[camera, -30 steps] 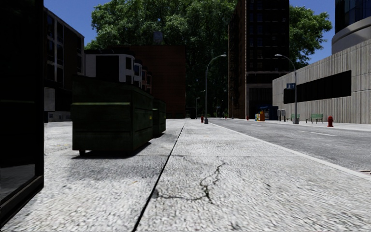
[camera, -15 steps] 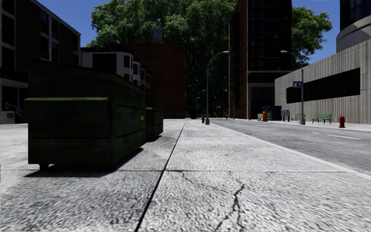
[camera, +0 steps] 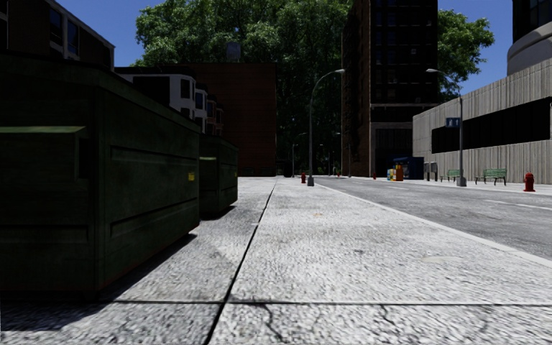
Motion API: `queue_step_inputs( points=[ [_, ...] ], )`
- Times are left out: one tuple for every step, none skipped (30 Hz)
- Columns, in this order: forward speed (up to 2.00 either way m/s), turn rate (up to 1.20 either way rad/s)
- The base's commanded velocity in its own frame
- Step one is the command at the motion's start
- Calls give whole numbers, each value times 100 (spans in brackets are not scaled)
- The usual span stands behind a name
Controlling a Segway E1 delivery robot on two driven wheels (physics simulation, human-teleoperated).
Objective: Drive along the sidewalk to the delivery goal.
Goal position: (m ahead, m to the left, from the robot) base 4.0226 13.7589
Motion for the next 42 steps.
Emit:
queue_step_inputs(
  points=[
    [200,0],
    [200,0],
    [200,0],
    [200,0],
    [200,0],
    [200,0],
    [200,0],
    [200,0],
    [200,0],
    [200,0],
    [200,0],
    [200,0],
    [200,0],
    [200,0],
    [200,0],
    [200,0],
    [200,0],
    [200,0],
    [200,0],
    [200,0],
    [200,0],
    [200,0],
    [200,0],
    [200,0],
    [200,0],
    [200,0],
    [200,0],
    [200,0],
    [200,0],
    [200,0],
    [200,0],
    [200,0],
    [200,0],
    [200,0],
    [200,0],
    [200,0],
    [200,0],
    [200,0],
    [200,0],
    [200,0],
    [200,0],
    [200,0]
  ],
)
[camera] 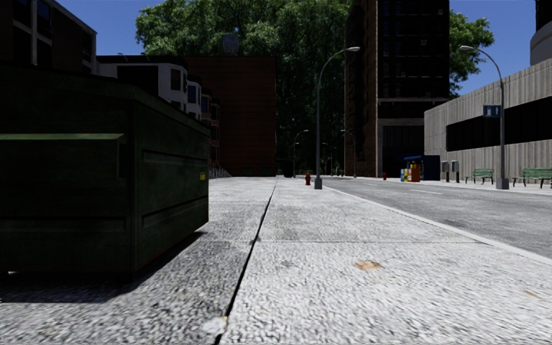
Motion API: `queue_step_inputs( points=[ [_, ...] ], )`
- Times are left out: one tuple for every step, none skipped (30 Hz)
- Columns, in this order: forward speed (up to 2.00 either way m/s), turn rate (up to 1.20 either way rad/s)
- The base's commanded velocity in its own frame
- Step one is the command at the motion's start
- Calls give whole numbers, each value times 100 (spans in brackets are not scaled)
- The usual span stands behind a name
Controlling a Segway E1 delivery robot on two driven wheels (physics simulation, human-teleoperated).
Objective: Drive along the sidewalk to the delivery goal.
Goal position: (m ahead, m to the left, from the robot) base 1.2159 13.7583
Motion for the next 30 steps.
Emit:
queue_step_inputs(
  points=[
    [200,0],
    [200,0],
    [200,0],
    [200,0],
    [200,0],
    [200,0],
    [200,0],
    [200,0],
    [200,0],
    [200,0],
    [200,0],
    [200,0],
    [200,0],
    [200,0],
    [200,0],
    [200,0],
    [200,0],
    [200,0],
    [200,0],
    [200,0],
    [200,0],
    [200,0],
    [200,0],
    [200,0],
    [200,0],
    [200,0],
    [200,0],
    [200,0],
    [200,0],
    [200,0]
  ],
)
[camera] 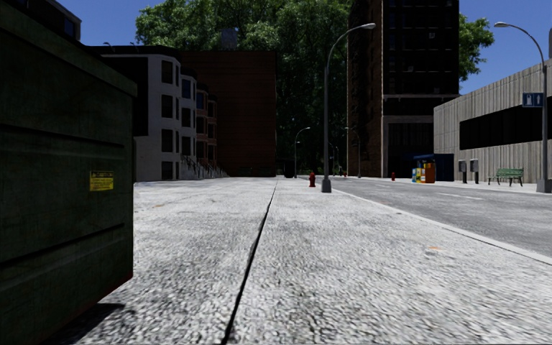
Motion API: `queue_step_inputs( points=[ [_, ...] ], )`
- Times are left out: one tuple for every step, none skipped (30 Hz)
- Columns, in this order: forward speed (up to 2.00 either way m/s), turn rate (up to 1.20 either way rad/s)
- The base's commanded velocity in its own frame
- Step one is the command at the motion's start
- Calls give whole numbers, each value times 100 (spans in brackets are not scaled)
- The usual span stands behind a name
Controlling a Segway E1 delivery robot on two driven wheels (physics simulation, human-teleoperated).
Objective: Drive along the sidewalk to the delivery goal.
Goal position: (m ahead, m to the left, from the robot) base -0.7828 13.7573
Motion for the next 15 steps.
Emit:
queue_step_inputs(
  points=[
    [200,0],
    [200,0],
    [200,0],
    [200,0],
    [200,0],
    [200,0],
    [200,2],
    [200,2],
    [200,3],
    [200,6],
    [200,10],
    [200,19],
    [198,24],
    [184,26],
    [184,26]
  ],
)
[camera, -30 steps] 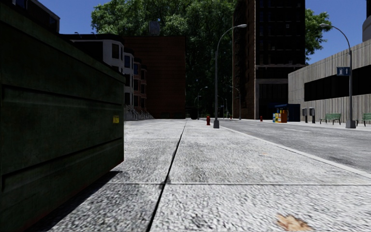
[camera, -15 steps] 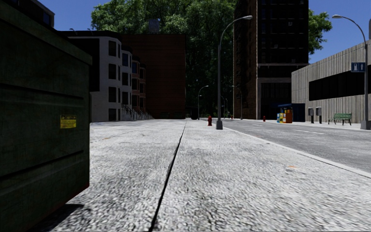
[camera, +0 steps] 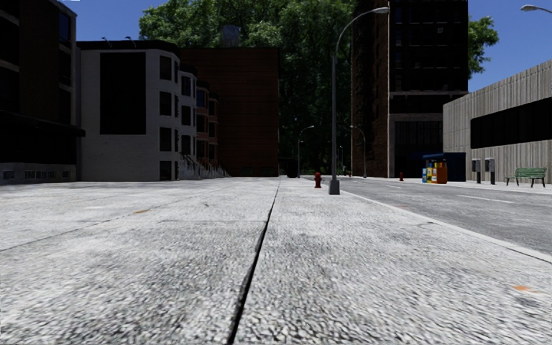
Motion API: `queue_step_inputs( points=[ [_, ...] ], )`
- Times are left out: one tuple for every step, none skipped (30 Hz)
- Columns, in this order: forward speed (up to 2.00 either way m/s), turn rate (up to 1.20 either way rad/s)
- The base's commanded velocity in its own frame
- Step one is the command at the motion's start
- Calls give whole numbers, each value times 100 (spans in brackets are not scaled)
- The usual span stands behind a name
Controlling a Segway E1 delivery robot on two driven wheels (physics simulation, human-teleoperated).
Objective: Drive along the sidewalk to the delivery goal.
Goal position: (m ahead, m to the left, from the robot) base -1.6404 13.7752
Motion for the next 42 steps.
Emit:
queue_step_inputs(
  points=[
    [165,31],
    [149,36],
    [140,39],
    [137,40],
    [135,42],
    [135,42],
    [132,45],
    [128,46],
    [126,47],
    [125,47],
    [124,48],
    [124,49],
    [124,49],
    [124,50],
    [122,52],
    [121,53],
    [121,53],
    [121,53],
    [121,53],
    [121,53],
    [121,53],
    [121,53],
    [121,54],
    [121,54],
    [121,54],
    [121,54],
    [122,54],
    [122,54],
    [123,54],
    [124,54],
    [124,54],
    [124,54],
    [124,54],
    [125,54],
    [125,54],
    [125,54],
    [125,54],
    [125,54],
    [125,54],
    [125,54],
    [125,54],
    [125,54]
  ],
)
